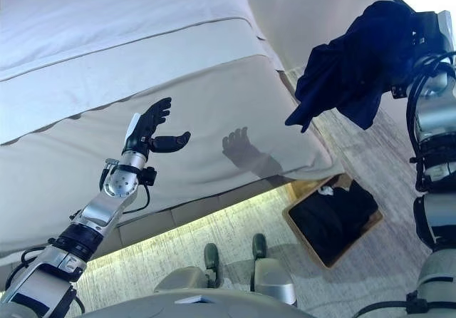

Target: Pick up the clothes from the bed and place them into the basket

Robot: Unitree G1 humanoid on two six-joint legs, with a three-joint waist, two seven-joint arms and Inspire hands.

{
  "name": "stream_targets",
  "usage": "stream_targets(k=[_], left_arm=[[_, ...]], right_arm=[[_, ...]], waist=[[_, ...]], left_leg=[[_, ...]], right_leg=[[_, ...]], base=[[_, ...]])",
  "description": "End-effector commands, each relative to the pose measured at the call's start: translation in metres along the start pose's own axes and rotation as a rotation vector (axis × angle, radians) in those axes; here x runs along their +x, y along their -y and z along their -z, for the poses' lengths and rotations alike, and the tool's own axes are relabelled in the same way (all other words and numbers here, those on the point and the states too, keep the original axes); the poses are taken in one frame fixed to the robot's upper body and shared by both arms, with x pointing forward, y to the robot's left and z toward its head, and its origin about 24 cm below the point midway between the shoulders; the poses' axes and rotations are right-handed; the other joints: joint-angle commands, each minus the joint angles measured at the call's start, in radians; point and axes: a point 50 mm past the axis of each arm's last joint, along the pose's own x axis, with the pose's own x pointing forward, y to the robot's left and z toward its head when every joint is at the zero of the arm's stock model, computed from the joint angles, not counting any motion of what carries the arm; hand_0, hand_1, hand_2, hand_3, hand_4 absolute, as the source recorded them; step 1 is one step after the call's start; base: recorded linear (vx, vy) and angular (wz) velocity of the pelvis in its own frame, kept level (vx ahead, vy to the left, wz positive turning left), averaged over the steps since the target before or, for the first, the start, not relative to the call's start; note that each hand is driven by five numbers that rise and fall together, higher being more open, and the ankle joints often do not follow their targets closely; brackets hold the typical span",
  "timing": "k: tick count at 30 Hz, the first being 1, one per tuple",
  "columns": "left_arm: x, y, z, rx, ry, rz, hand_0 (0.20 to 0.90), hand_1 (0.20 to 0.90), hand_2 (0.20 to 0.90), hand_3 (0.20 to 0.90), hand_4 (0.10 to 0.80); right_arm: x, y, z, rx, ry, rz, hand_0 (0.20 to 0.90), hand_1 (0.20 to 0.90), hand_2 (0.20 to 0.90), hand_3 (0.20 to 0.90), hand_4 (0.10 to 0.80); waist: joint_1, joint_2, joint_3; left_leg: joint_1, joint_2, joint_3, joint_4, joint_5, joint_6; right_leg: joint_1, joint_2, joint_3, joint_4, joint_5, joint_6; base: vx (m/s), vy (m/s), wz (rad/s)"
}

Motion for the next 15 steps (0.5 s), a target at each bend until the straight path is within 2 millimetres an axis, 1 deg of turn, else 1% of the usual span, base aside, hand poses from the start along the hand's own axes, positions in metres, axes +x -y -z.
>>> stream_targets(k=[1, 2, 3, 5, 6, 7, 9, 10, 13, 15], left_arm=[[0.002, 0.014, -0.007, -0.011, 0.065, 0.011, 0.9, 0.9, 0.9, 0.9, 0.8], [0.002, 0.014, -0.007, -0.011, 0.065, 0.01, 0.9, 0.9, 0.9, 0.9, 0.8], [0.003, 0.016, -0.008, -0.011, 0.064, 0.017, 0.9, 0.9, 0.9, 0.9, 0.8], [0.004, 0.018, -0.009, -0.006, 0.065, 0.02, 0.9, 0.9, 0.9, 0.9, 0.8], [0.006, 0.02, -0.012, -0.001, 0.068, 0.019, 0.9, 0.9, 0.9, 0.9, 0.8], [0.006, 0.02, -0.013, 0.001, 0.069, 0.021, 0.9, 0.9, 0.9, 0.9, 0.8], [0.009, 0.021, -0.016, 0.008, 0.07, 0.023, 0.9, 0.9, 0.9, 0.9, 0.8], [0.009, 0.022, -0.017, 0.011, 0.07, 0.022, 0.9, 0.9, 0.9, 0.9, 0.8], [0.009, 0.026, -0.018, 0.009, 0.068, 0.024, 0.9, 0.9, 0.9, 0.9, 0.8], [0.007, 0.029, -0.019, 0.004, 0.073, 0.019, 0.9, 0.9, 0.9, 0.9, 0.8]], right_arm=[[-0.004, 0.04, -0.018, -0.066, 0.116, 0.124, 0.3, 0.3, 0.3, 0.2, 0.1], [-0.004, 0.04, -0.016, -0.064, 0.11, 0.12, 0.3, 0.3, 0.3, 0.2, 0.1], [-0.009, 0.035, -0.005, -0.048, 0.083, 0.102, 0.3, 0.3, 0.3, 0.2, 0.1], [-0.015, 0.027, 0.009, -0.04, 0.06, 0.082, 0.3, 0.3, 0.3, 0.2, 0.1], [-0.021, 0.017, 0.02, -0.022, 0.044, 0.063, 0.3, 0.3, 0.3, 0.2, 0.1], [-0.024, 0.014, 0.026, -0.014, 0.032, 0.055, 0.3, 0.3, 0.3, 0.2, 0.1], [-0.036, -0.004, 0.043, -0.015, -0.005, 0.02, 0.3, 0.3, 0.3, 0.2, 0.1], [-0.04, -0.009, 0.051, -0.014, -0.021, 0.013, 0.3, 0.3, 0.3, 0.2, 0.1], [-0.046, -0.015, 0.071, -0.011, -0.087, -0.007, 0.3, 0.3, 0.3, 0.2, 0.1], [-0.047, -0.017, 0.085, -0.033, -0.143, -0.007, 0.3, 0.3, 0.3, 0.2, 0.1]], waist=[[-0.019, 0.011, -0.194], [-0.023, 0.012, -0.194], [-0.036, 0.013, -0.192], [-0.05, 0.016, -0.192], [-0.067, 0.021, -0.188], [-0.069, 0.021, -0.188], [-0.086, 0.028, -0.178], [-0.091, 0.029, -0.175], [-0.097, 0.034, -0.17], [-0.094, 0.041, -0.166]], left_leg=[[-0.027, 0.039, -0.031, 0.037, -0.085, -0.019], [-0.026, 0.04, -0.029, 0.038, -0.086, -0.019], [-0.022, 0.043, -0.019, 0.043, -0.089, -0.019], [-0.019, 0.046, -0.012, 0.044, -0.092, -0.019], [-0.018, 0.05, -0.004, 0.047, -0.095, -0.017], [-0.018, 0.051, -0.001, 0.048, -0.096, -0.016], [-0.021, 0.055, 0.002, 0.056, -0.096, -0.013], [-0.022, 0.055, 0.002, 0.059, -0.096, -0.012], [-0.022, 0.055, 0.003, 0.055, -0.097, -0.015], [-0.02, 0.053, 0.006, 0.042, -0.093, -0.018]], right_leg=[[-0.026, 0.03, 0.026, 0.03, -0.002, 0.012], [-0.026, 0.031, 0.029, 0.03, -0.002, 0.012], [-0.024, 0.033, 0.04, 0.028, 0.001, 0.012], [-0.027, 0.038, 0.05, 0.034, -0.002, 0.012], [-0.036, 0.042, 0.058, 0.054, -0.011, 0.012], [-0.041, 0.043, 0.06, 0.065, -0.015, 0.012], [-0.054, 0.048, 0.066, 0.102, -0.029, 0.012], [-0.058, 0.05, 0.069, 0.105, -0.029, 0.011], [-0.057, 0.052, 0.072, 0.084, -0.018, 0.011], [-0.051, 0.052, 0.075, 0.053, -0.004, 0.013]], base=[[-0.012, -0.006, -0.28], [0.0, -0.019, -0.27], [0.007, -0.026, -0.24], [-0.005, -0.036, -0.25], [-0.02, -0.038, -0.16], [-0.022, -0.048, -0.12], [-0.011, -0.057, -0.2], [-0.015, -0.065, -0.21], [-0.02, -0.051, -0.12], [-0.032, -0.044, -0.11]])
